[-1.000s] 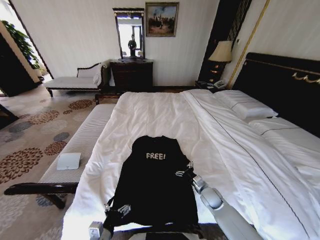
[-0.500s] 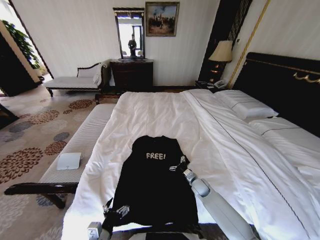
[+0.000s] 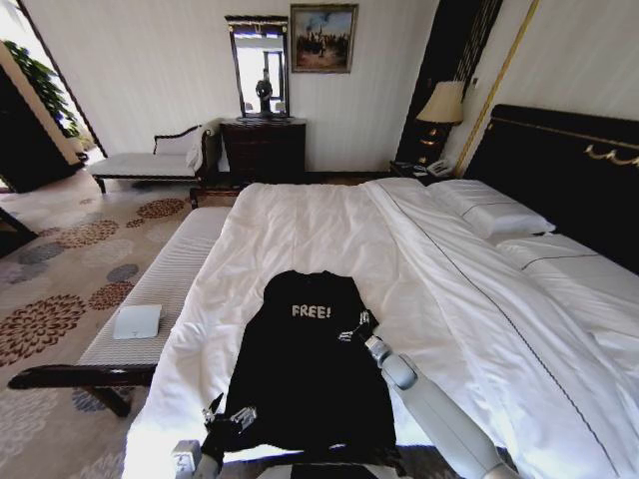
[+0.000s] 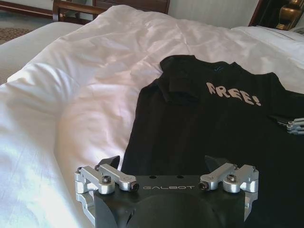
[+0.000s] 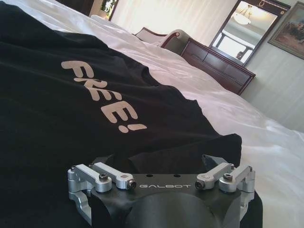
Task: Fold the clothes on the bed.
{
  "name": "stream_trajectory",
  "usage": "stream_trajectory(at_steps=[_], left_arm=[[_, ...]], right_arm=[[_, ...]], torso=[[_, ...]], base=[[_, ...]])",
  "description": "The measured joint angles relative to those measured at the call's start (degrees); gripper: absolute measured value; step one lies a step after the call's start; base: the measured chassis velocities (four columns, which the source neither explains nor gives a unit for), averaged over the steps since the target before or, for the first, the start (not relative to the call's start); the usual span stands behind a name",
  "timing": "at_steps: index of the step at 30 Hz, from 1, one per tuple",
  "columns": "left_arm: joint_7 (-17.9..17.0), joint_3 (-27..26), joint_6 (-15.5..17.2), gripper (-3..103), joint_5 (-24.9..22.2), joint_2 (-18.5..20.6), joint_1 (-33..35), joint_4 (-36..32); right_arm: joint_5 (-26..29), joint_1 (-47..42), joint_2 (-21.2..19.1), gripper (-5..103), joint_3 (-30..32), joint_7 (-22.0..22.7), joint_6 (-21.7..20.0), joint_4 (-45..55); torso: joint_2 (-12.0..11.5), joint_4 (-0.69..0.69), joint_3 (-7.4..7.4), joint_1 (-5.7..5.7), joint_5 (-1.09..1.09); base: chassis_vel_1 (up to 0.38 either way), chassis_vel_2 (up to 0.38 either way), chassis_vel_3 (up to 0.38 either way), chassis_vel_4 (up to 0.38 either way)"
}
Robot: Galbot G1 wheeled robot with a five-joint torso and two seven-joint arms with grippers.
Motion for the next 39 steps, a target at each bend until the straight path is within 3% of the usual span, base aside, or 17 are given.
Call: stream_trajectory(at_steps=[9,12,17,21,29,39], left_arm=[[-0.05,0.01,0.17,100,-0.16,-0.34,0.28,-0.63],[-0.07,-0.01,0.34,100,-0.77,-0.43,0.51,-1.13],[-0.28,-0.20,0.60,100,-1.69,-0.50,0.67,-1.69],[-0.21,-0.39,0.49,100,-2.41,-0.59,1.03,-2.24],[0.07,-0.77,0.09,100,-3.36,-0.71,1.54,-2.95],[0.49,-0.63,-0.66,100,-3.13,-1.07,2.50,-3.25]], right_arm=[[-0.09,1.11,-0.04,78,-0.13,0.21,0.18,-1.69],[-0.07,1.35,-0.27,62,-0.15,0.18,0.21,-2.18],[0.03,1.40,-0.27,51,-0.16,0.11,0.22,-2.42],[0.20,1.41,-0.17,29,-0.19,0.12,0.30,-2.43],[0.58,1.52,0.00,5,-0.09,0.42,0.42,-2.47],[2.75,2.05,-0.39,0,0.73,0.63,0.66,-1.92]], torso=[[0.00,0.00,0.00,0.00,0.00],[0.00,0.00,0.00,0.00,0.00],[0.00,0.00,0.00,0.00,0.00],[0.00,-0.01,0.00,0.00,0.00],[0.00,0.00,0.00,0.00,0.00],[0.00,0.00,0.00,0.00,0.00]], base=[[0.000,0.000,0.000,0.000],[0.000,0.000,0.000,0.000],[0.000,0.000,0.000,0.000],[0.000,0.000,0.000,0.000],[0.000,0.000,0.000,0.000],[0.000,0.000,0.000,0.000]])
